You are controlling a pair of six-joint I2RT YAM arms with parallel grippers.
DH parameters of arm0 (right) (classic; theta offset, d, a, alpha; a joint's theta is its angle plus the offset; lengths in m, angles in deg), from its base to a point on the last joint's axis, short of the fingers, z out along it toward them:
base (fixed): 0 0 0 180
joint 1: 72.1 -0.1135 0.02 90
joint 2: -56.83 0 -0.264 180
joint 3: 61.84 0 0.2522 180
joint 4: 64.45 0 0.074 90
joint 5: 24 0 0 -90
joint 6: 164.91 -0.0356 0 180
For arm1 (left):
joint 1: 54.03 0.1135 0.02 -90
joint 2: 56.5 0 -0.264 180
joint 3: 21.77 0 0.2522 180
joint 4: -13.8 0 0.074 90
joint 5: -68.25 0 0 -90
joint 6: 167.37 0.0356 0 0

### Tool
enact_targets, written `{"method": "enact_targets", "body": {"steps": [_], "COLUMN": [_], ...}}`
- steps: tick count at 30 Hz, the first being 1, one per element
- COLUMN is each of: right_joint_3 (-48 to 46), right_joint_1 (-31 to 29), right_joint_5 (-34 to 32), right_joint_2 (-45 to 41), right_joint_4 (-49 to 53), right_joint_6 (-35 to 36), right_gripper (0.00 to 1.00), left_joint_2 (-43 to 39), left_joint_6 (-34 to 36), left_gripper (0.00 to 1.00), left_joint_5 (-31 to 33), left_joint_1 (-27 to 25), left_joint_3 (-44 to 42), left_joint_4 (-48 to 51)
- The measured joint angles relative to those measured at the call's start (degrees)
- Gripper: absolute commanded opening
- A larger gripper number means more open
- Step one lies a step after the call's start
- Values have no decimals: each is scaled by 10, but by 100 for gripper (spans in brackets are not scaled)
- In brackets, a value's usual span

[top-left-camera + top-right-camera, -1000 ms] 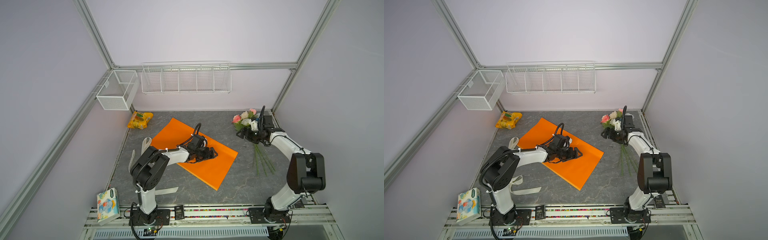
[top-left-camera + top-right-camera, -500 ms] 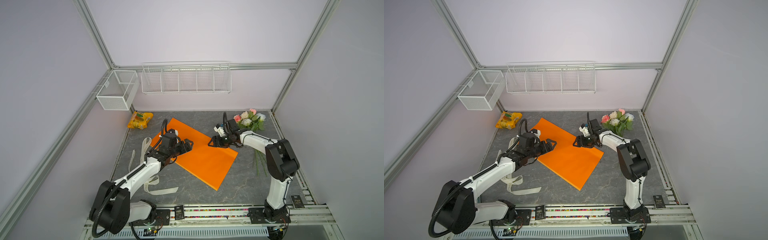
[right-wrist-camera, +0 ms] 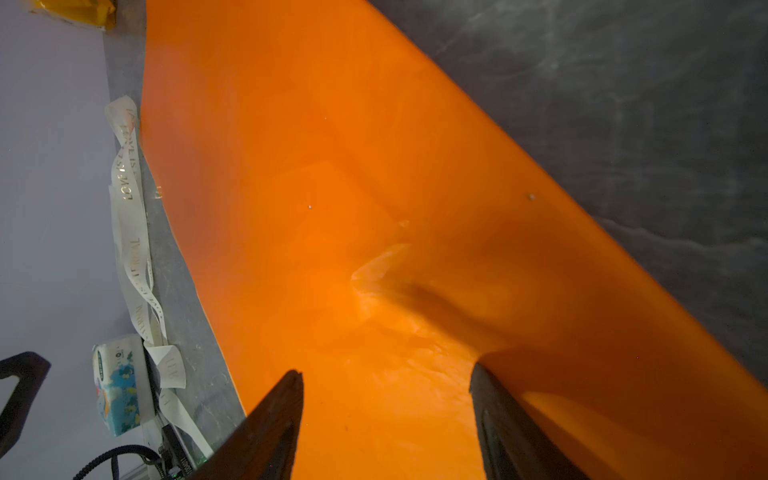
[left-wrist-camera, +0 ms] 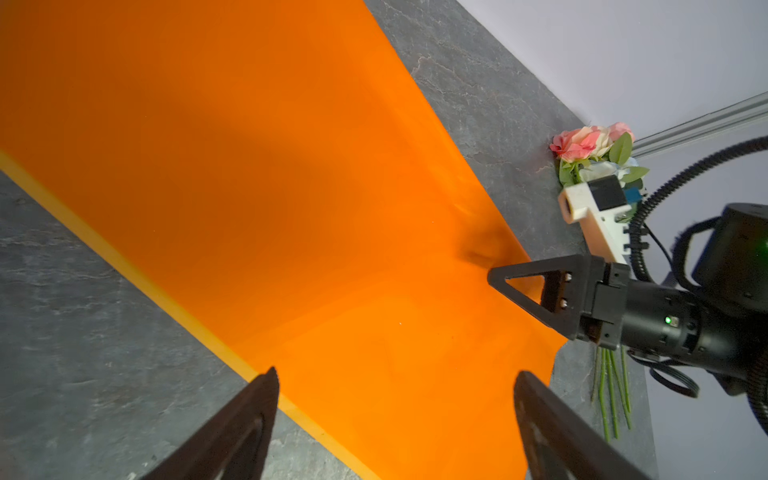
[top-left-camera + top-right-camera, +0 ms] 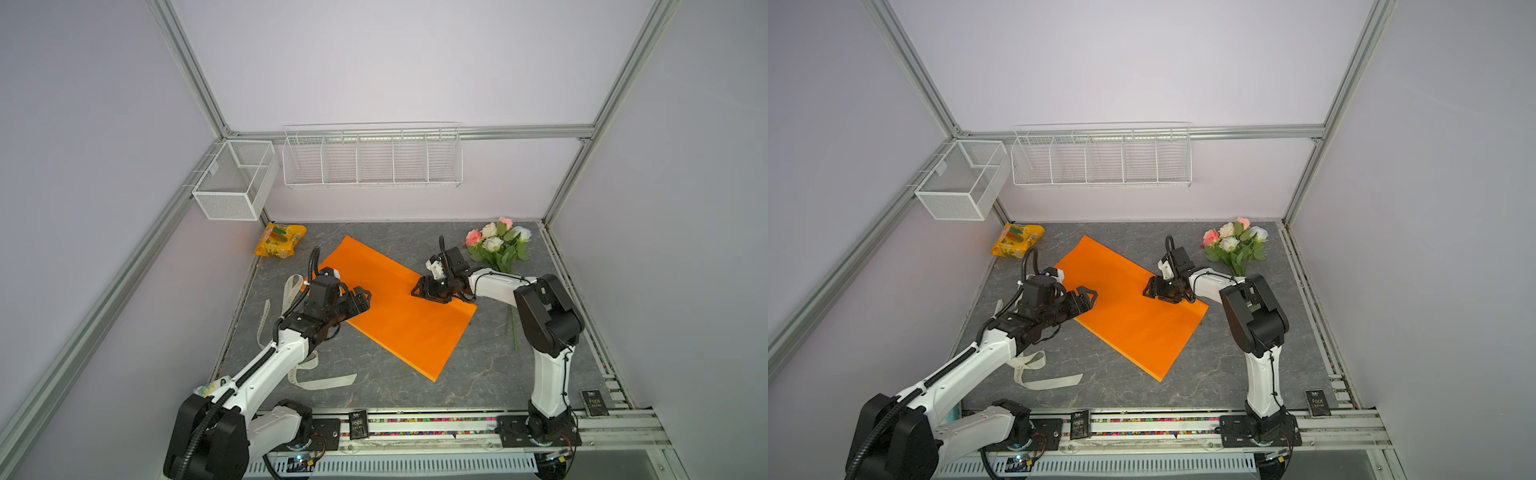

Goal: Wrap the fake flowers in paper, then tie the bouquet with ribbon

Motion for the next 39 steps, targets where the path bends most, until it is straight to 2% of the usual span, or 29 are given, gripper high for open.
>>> {"method": "enact_targets", "body": {"steps": [5, 7, 8, 12, 15, 18, 24, 31, 39], "right_joint_3": [-120, -171, -194, -294, -356, -379, -355, -368, -335], "right_joint_1": [10, 10, 10, 5, -19, -46, -90, -111, -110], "right_joint_5": [-60, -88, -98, -139, -190, -216, -221, -242, -212], "right_joint_2": [-78, -112, -126, -179, -200, -198, -161, -164, -162], "right_joint_4": [-69, -103, -119, -223, -313, -372, -405, -419, -354], "right_joint_6": [-87, -133, -154, -276, -380, -448, -489, -508, -438], "right_gripper": [63, 57, 58, 58, 57, 58, 58, 56, 53], "left_joint_2": [33, 45, 52, 78, 94, 120, 209, 259, 358], "left_joint_6": [-2, -4, -6, -16, -25, -31, -38, -56, -73], "left_gripper": [88, 88, 88, 88, 87, 86, 77, 77, 75], "left_joint_5": [-1, -1, -3, -6, -12, -27, -66, -38, -80], "left_joint_1": [0, 0, 0, 0, 0, 0, 0, 0, 1], "left_joint_3": [0, 2, 3, 17, 22, 26, 66, 92, 154], "left_joint_4": [1, 2, 2, 11, 12, 11, -1, 6, -90]}}
